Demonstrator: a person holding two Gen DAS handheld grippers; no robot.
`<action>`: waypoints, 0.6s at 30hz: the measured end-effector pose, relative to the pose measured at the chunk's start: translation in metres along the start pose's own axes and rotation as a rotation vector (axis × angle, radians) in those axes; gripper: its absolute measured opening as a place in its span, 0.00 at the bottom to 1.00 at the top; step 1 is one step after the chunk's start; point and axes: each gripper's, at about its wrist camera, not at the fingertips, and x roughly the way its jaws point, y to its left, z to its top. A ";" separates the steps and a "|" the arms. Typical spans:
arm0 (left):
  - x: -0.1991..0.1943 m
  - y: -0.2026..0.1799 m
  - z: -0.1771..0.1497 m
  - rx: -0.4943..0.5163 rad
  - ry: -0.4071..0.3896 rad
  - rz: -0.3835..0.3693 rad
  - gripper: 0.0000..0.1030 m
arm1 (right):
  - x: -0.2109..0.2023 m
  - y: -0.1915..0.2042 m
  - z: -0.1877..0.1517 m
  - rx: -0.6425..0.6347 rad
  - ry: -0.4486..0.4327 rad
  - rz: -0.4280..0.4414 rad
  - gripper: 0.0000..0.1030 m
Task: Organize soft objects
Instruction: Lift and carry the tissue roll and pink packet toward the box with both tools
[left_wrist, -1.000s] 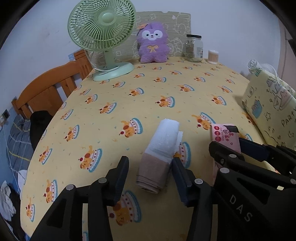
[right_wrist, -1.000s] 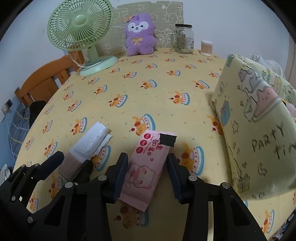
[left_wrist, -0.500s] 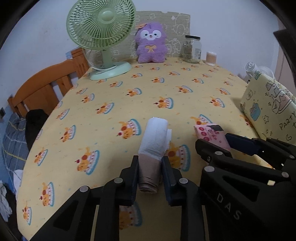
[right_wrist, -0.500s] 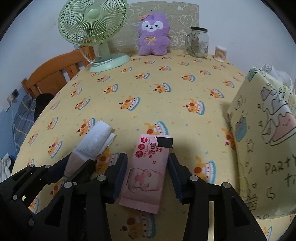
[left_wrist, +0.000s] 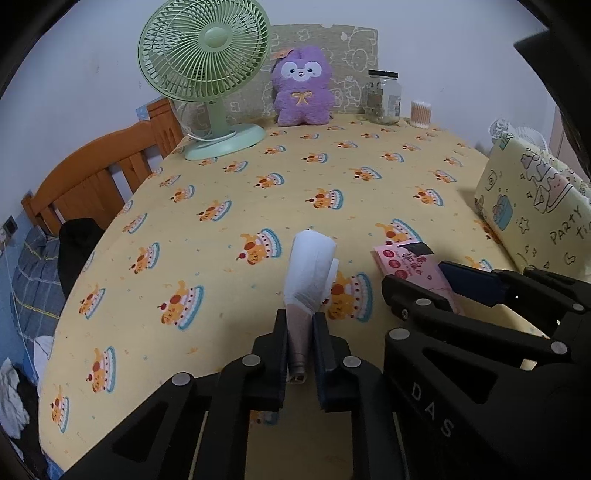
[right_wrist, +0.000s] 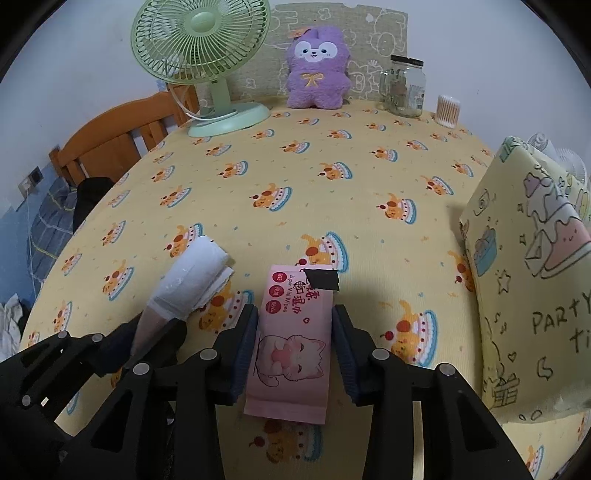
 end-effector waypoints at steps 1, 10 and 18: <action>-0.001 -0.001 0.000 -0.005 0.001 -0.009 0.08 | -0.001 -0.001 0.000 0.000 0.000 -0.002 0.42; -0.015 -0.010 -0.002 -0.018 -0.018 -0.037 0.04 | -0.019 -0.006 -0.005 0.003 -0.023 -0.008 0.42; -0.031 -0.014 -0.002 -0.033 -0.038 -0.054 0.02 | -0.037 -0.009 -0.007 0.003 -0.059 -0.012 0.42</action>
